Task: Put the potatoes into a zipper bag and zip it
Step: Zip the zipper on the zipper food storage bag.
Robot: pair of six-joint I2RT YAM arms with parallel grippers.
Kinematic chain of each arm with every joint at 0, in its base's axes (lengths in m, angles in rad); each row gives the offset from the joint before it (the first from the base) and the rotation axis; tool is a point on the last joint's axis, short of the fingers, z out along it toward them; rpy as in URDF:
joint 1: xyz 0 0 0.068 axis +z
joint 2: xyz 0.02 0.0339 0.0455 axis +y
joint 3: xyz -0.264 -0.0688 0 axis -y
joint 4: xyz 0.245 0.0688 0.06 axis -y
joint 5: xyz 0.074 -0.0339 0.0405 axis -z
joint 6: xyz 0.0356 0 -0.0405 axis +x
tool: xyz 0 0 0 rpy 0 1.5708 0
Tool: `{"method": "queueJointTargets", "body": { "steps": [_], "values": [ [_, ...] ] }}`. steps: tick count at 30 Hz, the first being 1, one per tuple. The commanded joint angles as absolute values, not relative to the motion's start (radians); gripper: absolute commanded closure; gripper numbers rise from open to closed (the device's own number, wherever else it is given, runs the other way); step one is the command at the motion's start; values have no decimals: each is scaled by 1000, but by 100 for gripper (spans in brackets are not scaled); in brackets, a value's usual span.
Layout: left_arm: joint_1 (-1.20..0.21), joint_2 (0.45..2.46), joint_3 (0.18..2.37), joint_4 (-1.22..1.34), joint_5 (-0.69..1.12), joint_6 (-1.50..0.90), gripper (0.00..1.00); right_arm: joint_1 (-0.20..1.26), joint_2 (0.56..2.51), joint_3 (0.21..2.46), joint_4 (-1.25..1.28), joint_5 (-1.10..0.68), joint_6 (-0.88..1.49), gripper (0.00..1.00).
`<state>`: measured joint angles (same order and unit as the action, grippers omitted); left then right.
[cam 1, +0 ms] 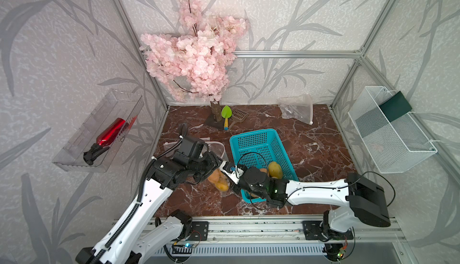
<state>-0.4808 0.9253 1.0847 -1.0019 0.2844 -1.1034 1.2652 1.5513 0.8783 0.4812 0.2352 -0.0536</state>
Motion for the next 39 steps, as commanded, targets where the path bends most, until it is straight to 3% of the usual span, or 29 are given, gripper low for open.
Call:
{"method": "queueJointTargets", "body": {
  "steps": [1,17,28,39],
  "values": [
    [-491,933,1070,-986,308,-1118,37,1274,1528,890,526,240,-52,100],
    [-498,930,1034,-969,382,-1117,74,1273,1537,894,525,306,-43,100],
    [-497,924,1040,-978,398,-1117,76,1273,1540,902,518,320,-41,100],
    [-498,916,1063,-1006,397,-1111,85,1274,1552,905,524,346,-46,100]
  ]
}}
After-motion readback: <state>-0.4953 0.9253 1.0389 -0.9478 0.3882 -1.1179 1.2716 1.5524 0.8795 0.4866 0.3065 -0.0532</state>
